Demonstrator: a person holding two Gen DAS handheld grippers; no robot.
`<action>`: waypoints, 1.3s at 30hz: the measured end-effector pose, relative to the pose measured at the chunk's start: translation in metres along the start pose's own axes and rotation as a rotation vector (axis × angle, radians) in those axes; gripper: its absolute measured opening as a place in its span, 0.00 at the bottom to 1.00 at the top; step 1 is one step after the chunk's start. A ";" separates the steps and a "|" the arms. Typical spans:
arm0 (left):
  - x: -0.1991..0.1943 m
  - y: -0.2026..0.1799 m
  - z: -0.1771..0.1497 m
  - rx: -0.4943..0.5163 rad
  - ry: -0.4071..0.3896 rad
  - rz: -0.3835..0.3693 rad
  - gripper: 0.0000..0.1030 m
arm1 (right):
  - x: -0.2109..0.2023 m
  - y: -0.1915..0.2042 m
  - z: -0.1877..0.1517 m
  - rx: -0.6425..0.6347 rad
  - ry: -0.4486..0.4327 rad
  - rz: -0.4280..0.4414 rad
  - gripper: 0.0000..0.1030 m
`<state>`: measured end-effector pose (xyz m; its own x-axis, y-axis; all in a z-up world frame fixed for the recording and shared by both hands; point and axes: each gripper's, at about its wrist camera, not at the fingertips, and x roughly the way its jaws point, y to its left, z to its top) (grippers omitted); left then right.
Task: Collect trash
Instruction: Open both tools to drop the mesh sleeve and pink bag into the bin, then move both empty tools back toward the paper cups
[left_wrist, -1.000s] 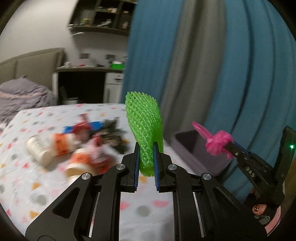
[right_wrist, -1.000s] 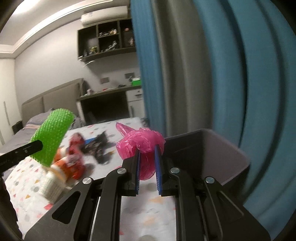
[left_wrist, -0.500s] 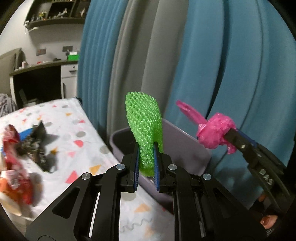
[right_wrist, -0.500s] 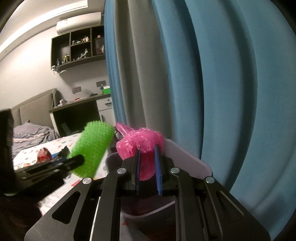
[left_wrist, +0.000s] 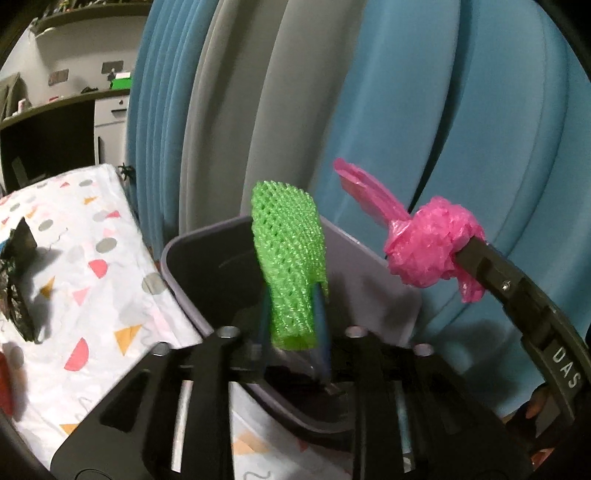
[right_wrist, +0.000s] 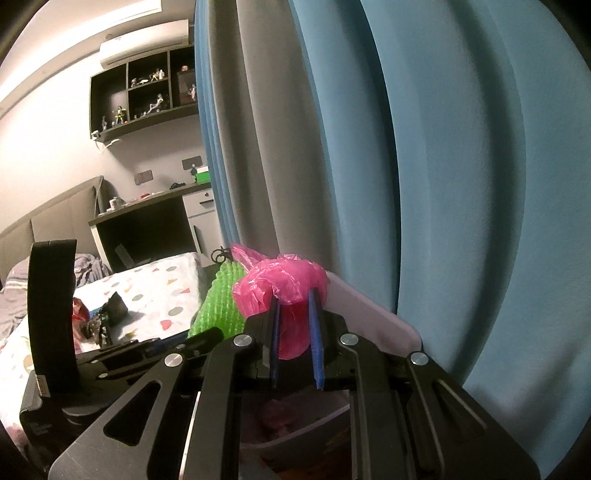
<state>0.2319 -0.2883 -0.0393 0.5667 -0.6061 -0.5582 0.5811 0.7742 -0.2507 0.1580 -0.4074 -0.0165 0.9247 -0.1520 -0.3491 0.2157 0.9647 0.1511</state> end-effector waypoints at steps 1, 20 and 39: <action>0.000 0.003 -0.002 -0.008 -0.003 0.030 0.52 | 0.001 0.000 0.000 0.002 0.003 -0.002 0.15; -0.139 0.058 -0.046 -0.127 -0.252 0.376 0.94 | 0.039 0.009 -0.012 -0.003 0.073 -0.006 0.38; -0.246 0.119 -0.116 -0.206 -0.255 0.617 0.94 | -0.049 0.082 -0.035 -0.027 0.028 0.159 0.74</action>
<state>0.0938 -0.0260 -0.0237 0.8915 -0.0492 -0.4504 0.0008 0.9943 -0.1070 0.1198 -0.3139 -0.0195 0.9372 0.0087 -0.3488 0.0585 0.9816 0.1818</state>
